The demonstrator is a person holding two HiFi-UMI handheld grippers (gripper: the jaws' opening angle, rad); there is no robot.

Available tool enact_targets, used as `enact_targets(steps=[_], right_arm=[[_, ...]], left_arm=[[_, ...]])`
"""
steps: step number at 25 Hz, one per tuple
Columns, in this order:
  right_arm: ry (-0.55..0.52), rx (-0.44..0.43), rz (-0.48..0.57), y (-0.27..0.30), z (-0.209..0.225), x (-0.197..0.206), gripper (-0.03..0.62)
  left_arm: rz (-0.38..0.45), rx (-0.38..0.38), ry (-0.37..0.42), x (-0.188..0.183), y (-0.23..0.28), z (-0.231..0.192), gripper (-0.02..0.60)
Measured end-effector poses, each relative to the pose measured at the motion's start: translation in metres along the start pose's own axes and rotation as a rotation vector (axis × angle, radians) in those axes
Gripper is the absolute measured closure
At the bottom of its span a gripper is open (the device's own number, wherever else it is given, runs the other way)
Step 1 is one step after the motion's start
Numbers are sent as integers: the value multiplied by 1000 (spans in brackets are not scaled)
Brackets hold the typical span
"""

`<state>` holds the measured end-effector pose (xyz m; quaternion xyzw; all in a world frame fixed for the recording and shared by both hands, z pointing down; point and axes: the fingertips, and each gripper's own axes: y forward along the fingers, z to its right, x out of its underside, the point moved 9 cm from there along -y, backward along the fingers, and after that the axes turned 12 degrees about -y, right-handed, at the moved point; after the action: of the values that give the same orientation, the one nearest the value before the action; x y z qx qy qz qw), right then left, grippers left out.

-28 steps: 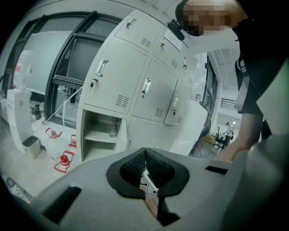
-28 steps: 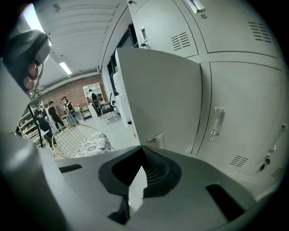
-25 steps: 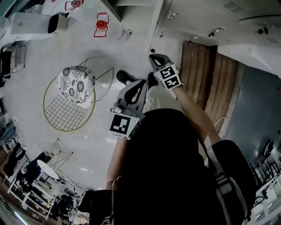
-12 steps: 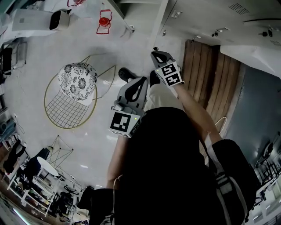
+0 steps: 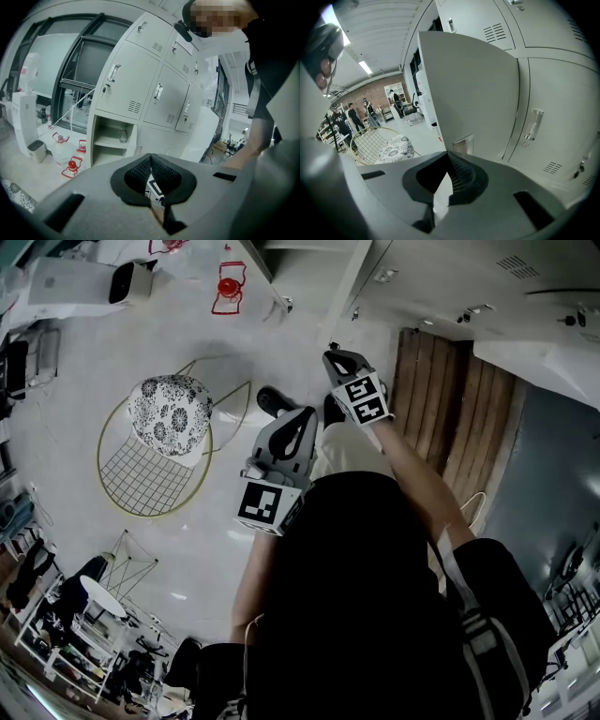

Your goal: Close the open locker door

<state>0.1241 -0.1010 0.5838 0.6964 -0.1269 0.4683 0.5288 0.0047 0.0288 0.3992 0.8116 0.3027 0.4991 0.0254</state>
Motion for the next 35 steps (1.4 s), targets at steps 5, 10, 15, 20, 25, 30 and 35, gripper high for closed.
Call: enact_targets(steps=[5,10,15,20,25,30,35], right_arm=[[26,9,4,10,-4,-8,591],[42,24,15,20,-9,-19,591],[43,40,5,31,-14,-28,591],[54,58,1,42,-16,-38,591],[71,83,4,52,-18,-46,591],[86,99,9,62,-19,-54,591],[89,116,-10,73,-20,-63,591]], left_arm=[[5,-9,-15,-3,-3,-10,563],[4,15,-7,-3,-6,-22,563],[-18,34,-13,-10,-7,-32,563],[-25,42,-15,-19,-9,-48,563],[-35,64,-9,-26,-9,-63,563],[-46,60,-6,-35,-9,-79,563],[-33,79,-3,-44,-13,-97,563]])
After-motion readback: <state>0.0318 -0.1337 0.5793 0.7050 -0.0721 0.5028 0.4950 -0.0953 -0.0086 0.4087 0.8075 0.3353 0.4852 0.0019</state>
